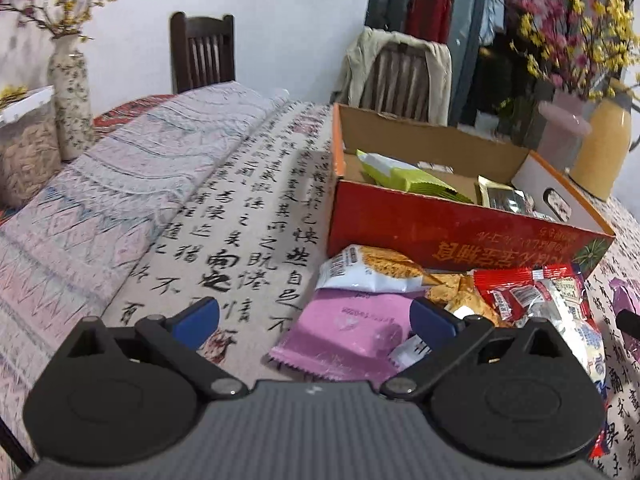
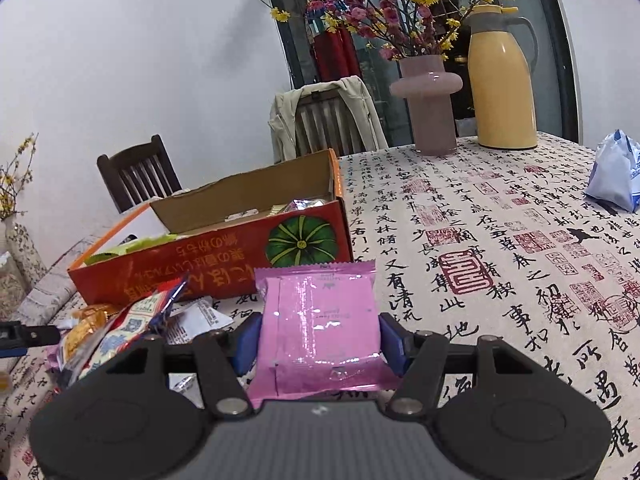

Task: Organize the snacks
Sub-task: 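Grasp a second pink packet with the left tool while the right tool holds its pink packet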

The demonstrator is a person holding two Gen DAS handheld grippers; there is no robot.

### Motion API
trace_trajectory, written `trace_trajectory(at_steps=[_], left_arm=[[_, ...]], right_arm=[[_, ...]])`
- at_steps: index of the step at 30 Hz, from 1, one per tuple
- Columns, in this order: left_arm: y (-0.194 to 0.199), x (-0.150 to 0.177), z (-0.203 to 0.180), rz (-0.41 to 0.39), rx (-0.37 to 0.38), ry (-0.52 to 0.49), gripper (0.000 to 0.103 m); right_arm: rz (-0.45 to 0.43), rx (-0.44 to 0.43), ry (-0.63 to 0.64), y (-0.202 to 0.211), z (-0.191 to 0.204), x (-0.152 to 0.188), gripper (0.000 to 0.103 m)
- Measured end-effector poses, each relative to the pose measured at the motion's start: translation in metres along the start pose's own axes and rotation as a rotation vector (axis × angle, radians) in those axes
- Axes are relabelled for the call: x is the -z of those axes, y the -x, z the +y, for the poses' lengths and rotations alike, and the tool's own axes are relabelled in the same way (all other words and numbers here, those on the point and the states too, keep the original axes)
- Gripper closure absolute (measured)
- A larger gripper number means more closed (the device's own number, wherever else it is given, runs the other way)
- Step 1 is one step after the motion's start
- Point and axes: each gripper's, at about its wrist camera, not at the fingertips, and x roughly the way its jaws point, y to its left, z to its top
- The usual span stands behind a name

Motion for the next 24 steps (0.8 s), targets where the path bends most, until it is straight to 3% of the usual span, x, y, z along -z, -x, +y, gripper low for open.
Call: trace_trajectory(at_steps=[11,13,18,24], left_arm=[[-0.035,-0.006,-0.015,0.109,-0.009,-0.065,0.0],[-0.036,-0.003,-0.016,0.107,-0.008,-0.076,0.004],[-0.029,0.003,-0.02,0.089,0.011,-0.12,0.035],[-0.017,0.01,-0.02,0.068,0.025,-0.134,0.039]], right_arm=[[-0.015,-0.038,-0.015,0.004,-0.002,0.001,0.042],[-0.015,-0.044,-0.017,0.004,-0.002,0.001,0.042],[-0.016,-0.047,-0.019,0.005,-0.002,0.001,0.042],[-0.017,-0.048,-0.019,0.005,-0.002,0.001,0.042]])
